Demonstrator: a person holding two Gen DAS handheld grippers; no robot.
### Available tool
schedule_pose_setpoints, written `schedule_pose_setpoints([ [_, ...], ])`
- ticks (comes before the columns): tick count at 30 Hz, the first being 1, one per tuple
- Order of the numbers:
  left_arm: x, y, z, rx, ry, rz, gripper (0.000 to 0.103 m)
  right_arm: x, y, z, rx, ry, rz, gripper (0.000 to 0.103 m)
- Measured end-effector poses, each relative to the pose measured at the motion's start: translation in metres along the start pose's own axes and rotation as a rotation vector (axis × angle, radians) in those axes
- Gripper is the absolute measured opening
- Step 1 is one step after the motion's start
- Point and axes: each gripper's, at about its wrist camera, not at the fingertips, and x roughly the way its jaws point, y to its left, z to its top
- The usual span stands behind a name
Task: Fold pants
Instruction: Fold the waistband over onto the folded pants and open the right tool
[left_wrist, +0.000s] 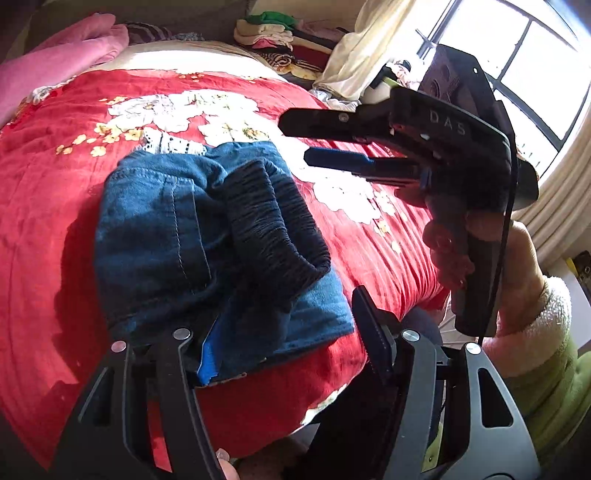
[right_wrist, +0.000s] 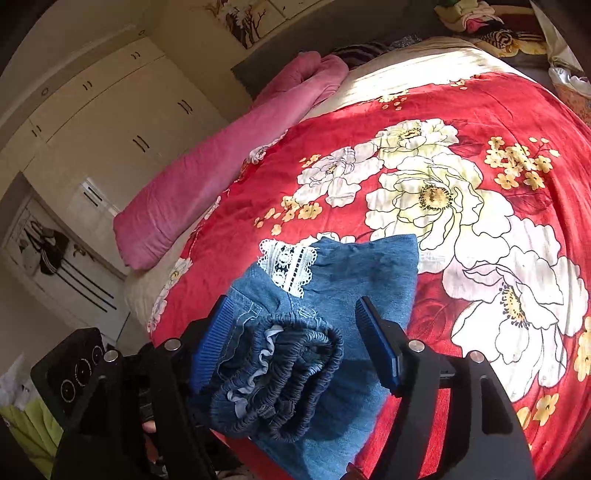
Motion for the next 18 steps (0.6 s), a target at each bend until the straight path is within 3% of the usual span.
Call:
schedule_pose_setpoints([
  [5,0.008,-0.005,-0.01,0.014,0.026,-0.002,0.055,0.024,0.014,-0.004,-0.075,0.071,-0.037,0.07],
  [11,0.009,0.0,-0.013,0.003,0.036,-0.025,0.057,0.045,0.007,-0.019,-0.136,0.162,-0.175,0.069],
  [18,0.003,0.003,-0.016,-0.001,0.036,-0.06,0.057,0.035,-0.016,-0.036,-0.09,0.162,-0.194,0.068],
])
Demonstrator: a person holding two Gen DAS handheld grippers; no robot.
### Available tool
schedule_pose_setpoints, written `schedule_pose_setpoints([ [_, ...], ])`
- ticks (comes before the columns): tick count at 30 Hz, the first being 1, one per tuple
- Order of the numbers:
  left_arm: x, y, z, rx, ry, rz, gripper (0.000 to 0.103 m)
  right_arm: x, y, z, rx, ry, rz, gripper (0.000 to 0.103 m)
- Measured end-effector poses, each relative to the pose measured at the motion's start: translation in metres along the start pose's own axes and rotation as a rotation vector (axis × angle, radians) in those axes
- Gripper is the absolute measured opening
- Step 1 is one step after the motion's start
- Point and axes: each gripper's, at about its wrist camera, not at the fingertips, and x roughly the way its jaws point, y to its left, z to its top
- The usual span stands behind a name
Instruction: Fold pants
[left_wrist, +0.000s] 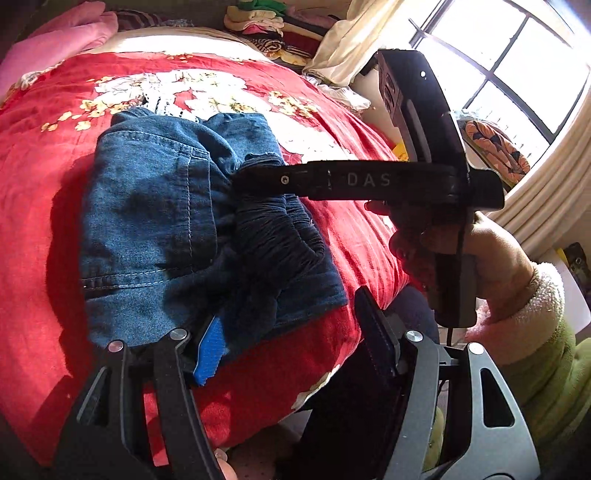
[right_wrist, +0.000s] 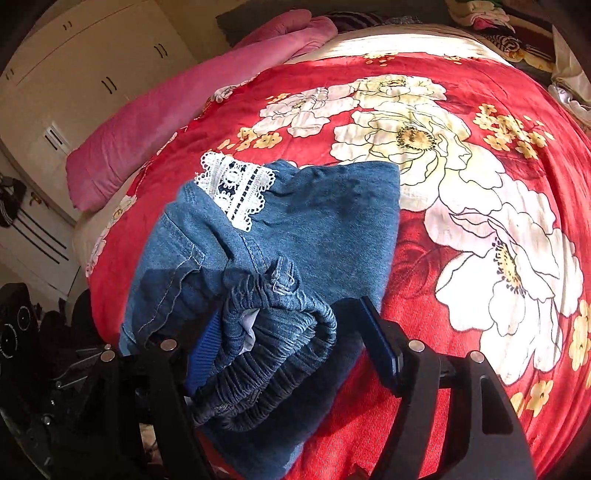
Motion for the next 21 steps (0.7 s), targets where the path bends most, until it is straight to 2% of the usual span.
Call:
schedule_pose_setpoints([
  [2,-0.012,0.003,0.001,-0.012,-0.018,-0.012,0.058,-0.002,0.0,0.0,0.0,0.001,-0.004,0.069],
  [4,-0.027,0.011,0.002,-0.032,-0.053,-0.007,0.063,-0.007,0.0,0.001,0.006,-0.001,0.006,0.07],
  [7,-0.048,0.024,0.004,-0.049,-0.105,0.028,0.064,-0.021,-0.001,0.008,0.043,-0.031,0.045,0.071],
  [11,-0.063,0.041,0.002,-0.066,-0.135,0.08,0.064,-0.039,0.002,0.018,0.053,-0.094,0.046,0.071],
  [12,-0.064,0.044,0.002,-0.068,-0.133,0.084,0.059,-0.041,0.004,0.022,0.049,-0.103,0.041,0.071],
  [13,-0.064,0.045,0.002,-0.066,-0.133,0.084,0.05,-0.042,0.006,0.025,0.044,-0.109,0.038,0.071],
  [15,-0.062,0.042,0.004,-0.04,-0.131,0.094,0.043,-0.041,0.01,0.034,0.034,-0.108,0.04,0.071],
  [18,-0.058,0.029,0.008,0.048,-0.138,0.121,0.04,-0.03,0.022,0.049,-0.002,-0.093,0.028,0.07],
  [20,-0.048,0.021,0.009,0.114,-0.134,0.158,0.039,-0.02,0.029,0.06,-0.018,-0.081,0.023,0.057],
  [21,-0.04,0.019,0.008,0.135,-0.118,0.177,0.034,-0.014,0.031,0.067,-0.019,-0.069,0.024,0.054],
])
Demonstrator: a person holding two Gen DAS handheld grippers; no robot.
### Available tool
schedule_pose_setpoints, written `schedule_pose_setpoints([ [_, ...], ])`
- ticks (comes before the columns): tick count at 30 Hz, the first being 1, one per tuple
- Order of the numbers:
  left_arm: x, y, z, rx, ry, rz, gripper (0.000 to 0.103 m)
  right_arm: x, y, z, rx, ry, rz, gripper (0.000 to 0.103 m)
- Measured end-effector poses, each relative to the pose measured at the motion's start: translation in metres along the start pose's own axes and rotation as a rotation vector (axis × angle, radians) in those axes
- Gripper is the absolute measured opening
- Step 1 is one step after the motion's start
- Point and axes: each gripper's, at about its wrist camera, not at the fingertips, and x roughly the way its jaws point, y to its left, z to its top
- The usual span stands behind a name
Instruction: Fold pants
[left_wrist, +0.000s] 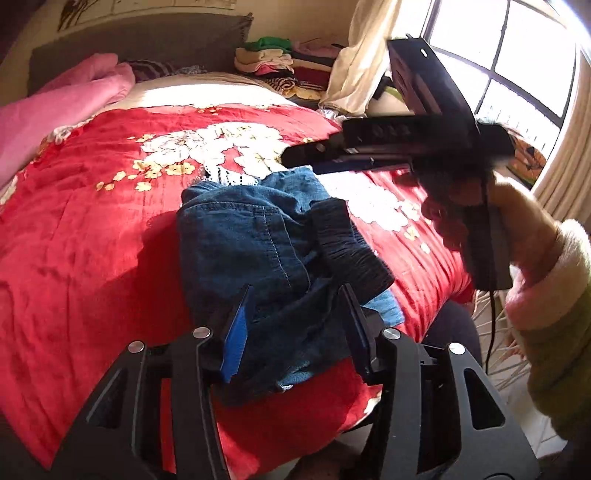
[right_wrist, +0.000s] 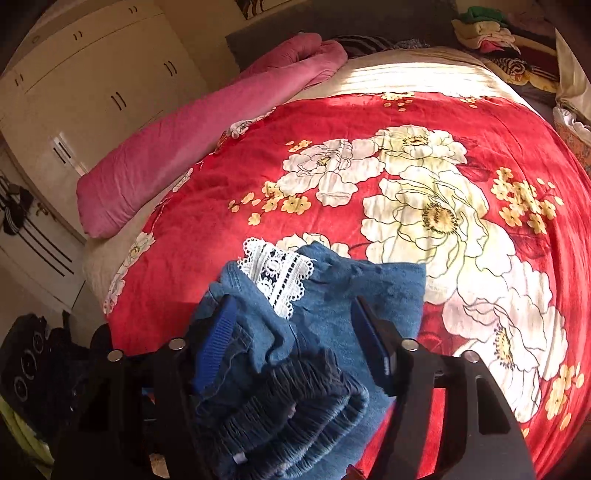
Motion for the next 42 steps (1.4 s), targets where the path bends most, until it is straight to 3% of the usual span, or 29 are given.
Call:
schedule_pose_setpoints([
  [1,0.007,-0.002,-0.003,0.013,0.019,0.002,0.027,0.007,0.001,0.005,-0.001,0.011,0.0,0.05],
  [6,0.02,-0.012,-0.021,0.066,0.073,0.001,0.027,0.042,0.013,0.021,-0.059,0.08,-0.051,0.048],
  [9,0.018,-0.009,-0.022,0.054,0.072,-0.016,0.027,0.055,0.026,0.015,-0.117,0.132,-0.061,0.047],
  [23,0.018,-0.002,-0.021,0.016,0.066,-0.041,0.027,0.07,0.064,-0.008,-0.281,0.189,-0.127,0.047],
  [24,0.018,-0.002,-0.021,0.014,0.066,-0.04,0.027,0.074,0.066,-0.009,-0.299,0.199,-0.136,0.044],
  [25,0.018,-0.001,-0.021,0.012,0.066,-0.04,0.027,0.078,0.069,-0.01,-0.318,0.206,-0.139,0.029],
  [26,0.019,0.0,-0.02,0.011,0.065,-0.041,0.027,0.08,0.07,-0.011,-0.327,0.206,-0.133,0.023],
  [29,0.018,0.0,-0.021,0.009,0.065,-0.045,0.027,0.078,0.071,-0.009,-0.349,0.171,-0.163,0.012],
  [42,0.015,0.004,-0.02,-0.017,0.053,-0.045,0.027,0.088,0.025,0.0,-0.13,0.148,-0.092,0.012],
])
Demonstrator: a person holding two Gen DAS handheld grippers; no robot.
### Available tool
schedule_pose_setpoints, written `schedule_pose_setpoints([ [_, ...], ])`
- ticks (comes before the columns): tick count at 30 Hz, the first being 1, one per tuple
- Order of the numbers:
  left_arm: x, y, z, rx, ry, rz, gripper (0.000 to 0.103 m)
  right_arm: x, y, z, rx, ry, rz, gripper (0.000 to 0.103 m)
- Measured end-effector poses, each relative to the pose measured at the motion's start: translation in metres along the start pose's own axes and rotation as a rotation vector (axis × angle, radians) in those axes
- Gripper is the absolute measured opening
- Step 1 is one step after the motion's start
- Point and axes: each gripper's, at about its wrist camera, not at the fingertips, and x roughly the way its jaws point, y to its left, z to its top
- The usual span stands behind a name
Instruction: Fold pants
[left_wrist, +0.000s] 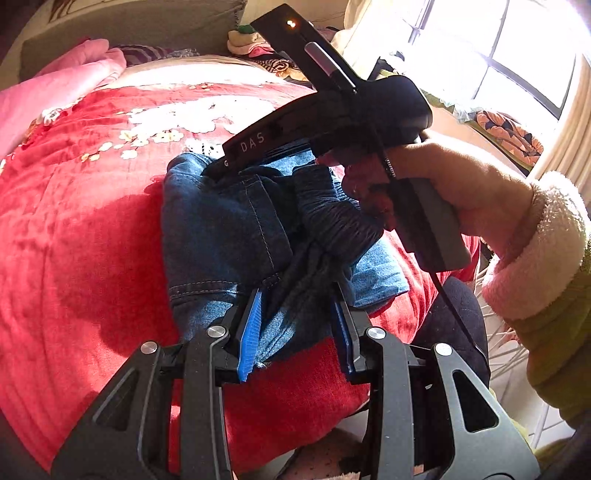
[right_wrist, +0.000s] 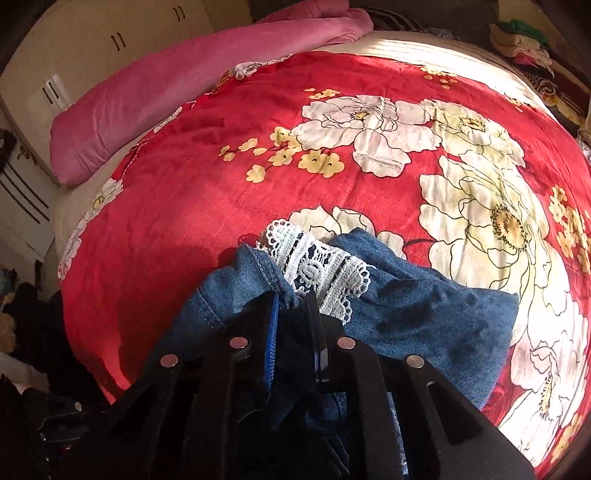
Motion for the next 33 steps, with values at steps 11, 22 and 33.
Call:
schedule_pose_setpoints([
  [11,0.0,0.0,0.0,-0.005,0.007,-0.002,0.027,-0.053,0.002,-0.001,0.068,-0.088,0.064,0.037],
  [22,-0.001,-0.001,-0.001,-0.009,0.01,-0.002,0.029,-0.048,0.028,-0.024,-0.047,0.014,0.1,0.037],
  [33,-0.009,-0.003,0.001,-0.008,0.004,-0.004,0.047,-0.06,0.02,-0.033,0.014,-0.05,0.088,0.039],
])
